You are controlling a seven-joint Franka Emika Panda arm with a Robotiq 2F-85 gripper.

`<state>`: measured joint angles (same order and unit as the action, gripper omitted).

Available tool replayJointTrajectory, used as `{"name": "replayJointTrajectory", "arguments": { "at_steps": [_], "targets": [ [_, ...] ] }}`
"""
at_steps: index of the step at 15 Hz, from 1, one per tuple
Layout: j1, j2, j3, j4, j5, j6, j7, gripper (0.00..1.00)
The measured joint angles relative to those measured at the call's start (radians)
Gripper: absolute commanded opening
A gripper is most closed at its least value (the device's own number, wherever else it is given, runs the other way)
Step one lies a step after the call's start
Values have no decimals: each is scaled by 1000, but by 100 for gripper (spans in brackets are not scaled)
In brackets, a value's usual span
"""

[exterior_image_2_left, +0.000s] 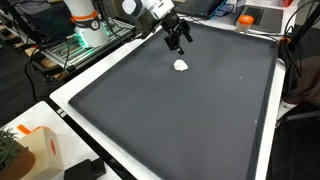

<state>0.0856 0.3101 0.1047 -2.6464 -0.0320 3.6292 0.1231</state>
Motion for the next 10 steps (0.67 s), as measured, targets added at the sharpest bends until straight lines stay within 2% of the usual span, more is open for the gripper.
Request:
{"name": "replayJointTrajectory", "arguments": {
  "at_steps": [3, 5, 8, 10],
  "targets": [
    [-4, -148, 37, -19, 31, -243, 39, 100],
    [25, -241, 32, -30, 87, -412, 54, 100],
    [44, -349, 28, -21, 101, -664, 137, 100],
    [58, -405, 40, 5, 165, -828, 170, 100]
  ]
}}
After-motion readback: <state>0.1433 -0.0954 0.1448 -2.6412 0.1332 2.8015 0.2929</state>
